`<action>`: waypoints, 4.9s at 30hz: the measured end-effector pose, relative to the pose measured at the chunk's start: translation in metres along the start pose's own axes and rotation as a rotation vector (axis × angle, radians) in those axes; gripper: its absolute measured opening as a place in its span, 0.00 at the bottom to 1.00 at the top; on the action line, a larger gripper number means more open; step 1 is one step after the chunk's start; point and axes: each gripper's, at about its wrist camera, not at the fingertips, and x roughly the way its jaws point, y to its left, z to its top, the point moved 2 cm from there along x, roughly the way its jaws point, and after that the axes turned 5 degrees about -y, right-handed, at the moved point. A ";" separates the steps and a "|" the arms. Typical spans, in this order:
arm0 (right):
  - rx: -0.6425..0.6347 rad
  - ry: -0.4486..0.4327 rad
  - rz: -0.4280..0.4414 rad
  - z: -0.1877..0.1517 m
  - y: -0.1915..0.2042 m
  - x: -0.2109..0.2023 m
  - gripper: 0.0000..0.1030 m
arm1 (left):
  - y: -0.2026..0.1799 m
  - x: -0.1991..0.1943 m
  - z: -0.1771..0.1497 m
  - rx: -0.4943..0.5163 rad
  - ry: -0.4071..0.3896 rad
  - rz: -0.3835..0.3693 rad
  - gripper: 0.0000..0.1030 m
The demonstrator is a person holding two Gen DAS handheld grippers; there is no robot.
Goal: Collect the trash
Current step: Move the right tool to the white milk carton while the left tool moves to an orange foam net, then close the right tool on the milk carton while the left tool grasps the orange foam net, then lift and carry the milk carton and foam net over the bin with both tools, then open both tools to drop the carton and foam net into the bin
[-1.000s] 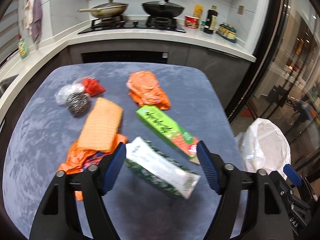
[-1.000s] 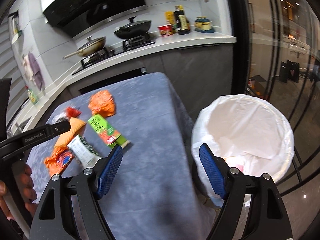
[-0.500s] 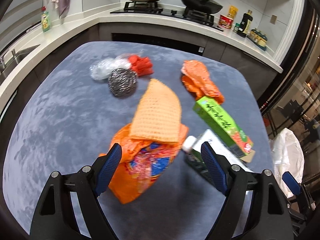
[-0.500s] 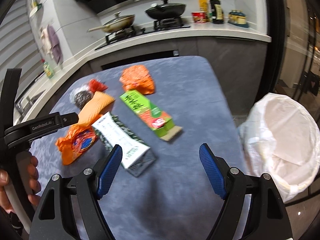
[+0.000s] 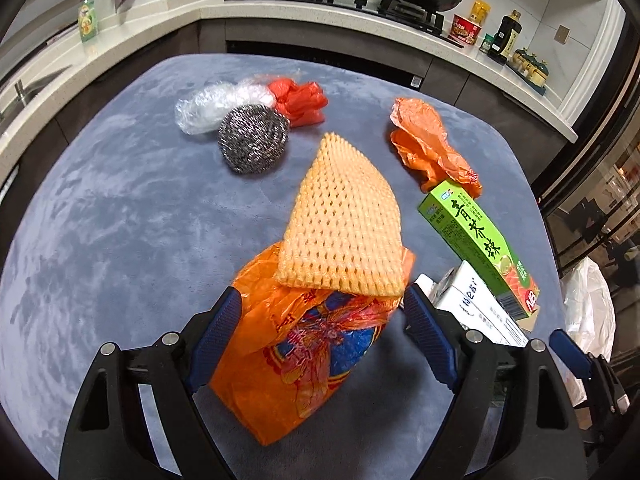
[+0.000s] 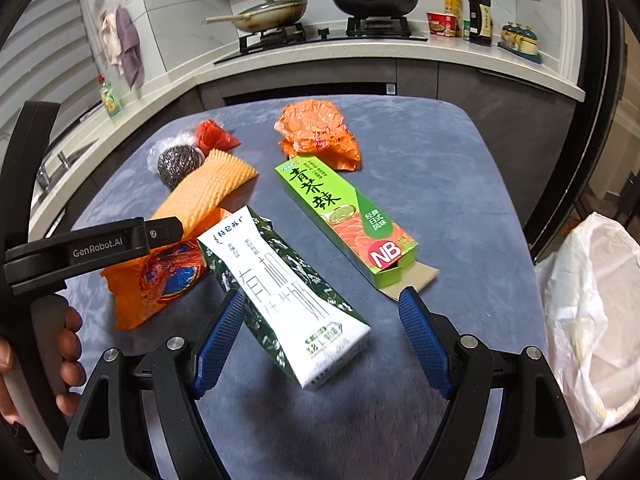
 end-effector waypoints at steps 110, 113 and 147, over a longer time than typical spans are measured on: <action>0.219 -0.262 0.052 0.012 -0.089 -0.113 0.46 | -0.090 -0.049 0.020 0.086 -0.118 -0.187 0.16; 0.229 -0.288 0.036 0.017 -0.096 -0.122 0.46 | -0.107 -0.066 0.020 0.119 -0.133 -0.225 0.16; 0.530 -0.295 -0.350 -0.035 -0.293 -0.133 0.46 | -0.307 -0.068 -0.064 0.490 -0.009 -0.484 0.17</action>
